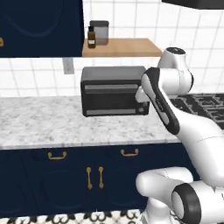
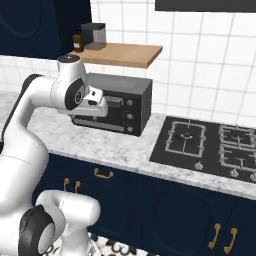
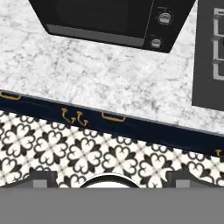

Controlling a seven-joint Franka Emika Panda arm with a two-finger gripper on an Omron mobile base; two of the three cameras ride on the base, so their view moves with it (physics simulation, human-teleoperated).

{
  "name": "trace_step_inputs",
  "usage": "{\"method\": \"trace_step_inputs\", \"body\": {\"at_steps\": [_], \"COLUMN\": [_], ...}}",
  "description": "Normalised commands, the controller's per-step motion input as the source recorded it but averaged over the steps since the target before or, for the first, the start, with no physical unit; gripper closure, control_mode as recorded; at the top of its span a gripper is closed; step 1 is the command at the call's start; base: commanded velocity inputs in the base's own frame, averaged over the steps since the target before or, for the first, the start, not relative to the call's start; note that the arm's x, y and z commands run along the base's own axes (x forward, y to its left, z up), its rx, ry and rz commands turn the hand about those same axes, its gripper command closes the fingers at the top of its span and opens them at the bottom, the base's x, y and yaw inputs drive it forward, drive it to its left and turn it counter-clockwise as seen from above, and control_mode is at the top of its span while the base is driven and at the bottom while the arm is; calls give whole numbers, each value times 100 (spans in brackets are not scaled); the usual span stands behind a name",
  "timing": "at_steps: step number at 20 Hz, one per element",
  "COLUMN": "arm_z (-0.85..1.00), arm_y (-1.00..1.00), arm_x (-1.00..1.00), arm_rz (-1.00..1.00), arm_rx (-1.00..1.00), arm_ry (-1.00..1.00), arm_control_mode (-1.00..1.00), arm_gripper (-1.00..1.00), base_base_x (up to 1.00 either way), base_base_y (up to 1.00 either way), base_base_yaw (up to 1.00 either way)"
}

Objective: Take a straw from the drawer in front and place it inside the glass cup on the dining counter.

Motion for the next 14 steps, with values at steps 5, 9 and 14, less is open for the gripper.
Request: {"method": "trace_step_inputs", "body": {"at_steps": [5,9,14], "arm_z": [0,0,0], "arm_y": [0,0,0], "arm_x": [0,0,0], "arm_rz": [0,0,0], "arm_rx": [0,0,0], "arm_ry": [0,0,0], "arm_control_mode": [100,100,100], "arm_gripper": [-100,-100,-100], "base_base_x": [4,1,-10], "base_base_y": [-64,-62,-80], "base_base_yaw": [69,70,45]}}
